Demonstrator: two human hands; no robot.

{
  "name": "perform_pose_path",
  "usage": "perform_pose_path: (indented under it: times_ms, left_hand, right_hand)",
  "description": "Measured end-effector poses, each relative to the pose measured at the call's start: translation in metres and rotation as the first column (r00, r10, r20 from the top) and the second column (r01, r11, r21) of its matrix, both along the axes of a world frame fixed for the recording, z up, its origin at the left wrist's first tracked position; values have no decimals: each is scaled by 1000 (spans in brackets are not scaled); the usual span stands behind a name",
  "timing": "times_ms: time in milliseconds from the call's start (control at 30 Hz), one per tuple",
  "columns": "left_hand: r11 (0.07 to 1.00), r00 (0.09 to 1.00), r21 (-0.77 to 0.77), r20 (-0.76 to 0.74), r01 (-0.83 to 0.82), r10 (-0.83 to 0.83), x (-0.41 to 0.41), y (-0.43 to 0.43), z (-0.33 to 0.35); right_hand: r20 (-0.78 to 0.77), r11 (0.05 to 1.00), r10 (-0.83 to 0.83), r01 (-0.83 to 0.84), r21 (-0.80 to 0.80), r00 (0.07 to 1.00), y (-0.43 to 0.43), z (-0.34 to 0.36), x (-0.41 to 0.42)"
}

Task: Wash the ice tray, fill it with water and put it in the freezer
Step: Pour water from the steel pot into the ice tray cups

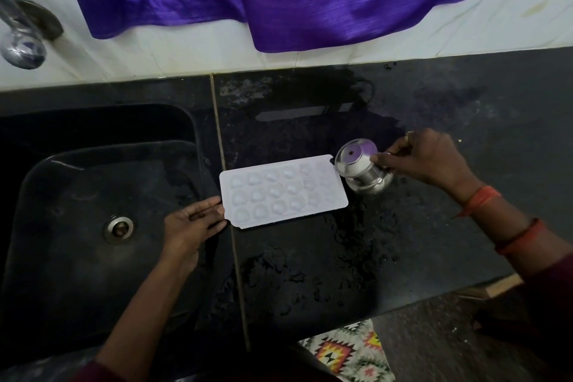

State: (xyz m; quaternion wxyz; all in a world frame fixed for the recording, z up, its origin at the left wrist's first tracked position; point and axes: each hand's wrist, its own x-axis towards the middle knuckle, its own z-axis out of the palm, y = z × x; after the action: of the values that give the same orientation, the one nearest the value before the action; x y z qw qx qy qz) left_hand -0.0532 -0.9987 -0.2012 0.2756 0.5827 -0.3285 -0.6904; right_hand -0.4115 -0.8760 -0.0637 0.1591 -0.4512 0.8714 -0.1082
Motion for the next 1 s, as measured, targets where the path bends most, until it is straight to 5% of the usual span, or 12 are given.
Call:
perform_pose_path:
  times_ms: [200, 533, 1000]
  left_hand:
    - [999, 1000, -29, 6, 20, -19, 0, 1, 0]
    - [1000, 1000, -16, -3, 7, -7, -2, 1, 1]
    - [1000, 1000, -10, -6, 5, -5, -1, 0, 0]
  right_hand:
    - [115, 999, -25, 29, -32, 993, 10, 4, -2]
    - [-93, 1000, 26, -24, 18, 995, 14, 6, 6]
    - [-154, 996, 88, -88, 12, 984, 16, -5, 1]
